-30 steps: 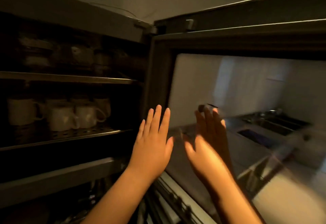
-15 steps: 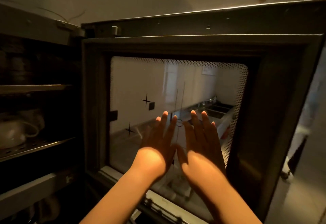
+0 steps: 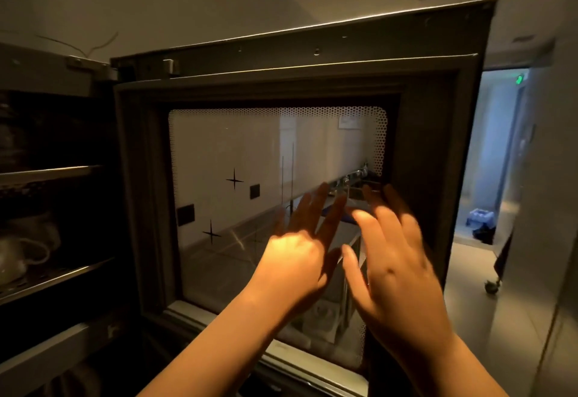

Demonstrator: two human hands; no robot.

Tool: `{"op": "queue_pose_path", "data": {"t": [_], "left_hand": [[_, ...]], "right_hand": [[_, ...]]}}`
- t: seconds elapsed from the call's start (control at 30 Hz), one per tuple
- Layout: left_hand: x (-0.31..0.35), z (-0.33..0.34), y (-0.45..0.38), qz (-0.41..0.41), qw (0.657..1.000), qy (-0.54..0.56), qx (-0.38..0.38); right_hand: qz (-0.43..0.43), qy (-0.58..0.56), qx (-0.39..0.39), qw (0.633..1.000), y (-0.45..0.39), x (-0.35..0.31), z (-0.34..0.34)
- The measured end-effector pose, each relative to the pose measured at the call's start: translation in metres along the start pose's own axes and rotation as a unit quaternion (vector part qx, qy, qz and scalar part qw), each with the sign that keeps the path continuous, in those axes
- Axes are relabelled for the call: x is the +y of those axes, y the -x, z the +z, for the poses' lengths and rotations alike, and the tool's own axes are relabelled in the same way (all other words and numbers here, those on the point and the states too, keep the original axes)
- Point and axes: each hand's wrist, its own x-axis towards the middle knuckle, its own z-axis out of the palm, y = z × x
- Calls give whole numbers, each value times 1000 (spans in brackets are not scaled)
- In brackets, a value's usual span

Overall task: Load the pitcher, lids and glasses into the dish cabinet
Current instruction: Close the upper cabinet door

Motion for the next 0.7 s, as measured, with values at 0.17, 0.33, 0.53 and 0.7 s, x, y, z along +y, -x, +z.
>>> {"op": "queue_pose_path", "data": {"t": [0.17, 0.33, 0.53, 0.7], "left_hand": [[19, -29, -24, 84, 994, -37, 58], [17, -55, -49, 217, 960, -130, 123], [22, -95, -86, 323, 917, -189, 135], [43, -118, -112, 381, 864, -300, 137]], "right_hand": [[-56, 9, 97, 994, -4, 28, -14], [-176, -40, 152, 972, -10, 67, -24], [-246, -14, 146, 958, -9, 106, -24], [-319, -8, 179, 931, -14, 122, -18]]}}
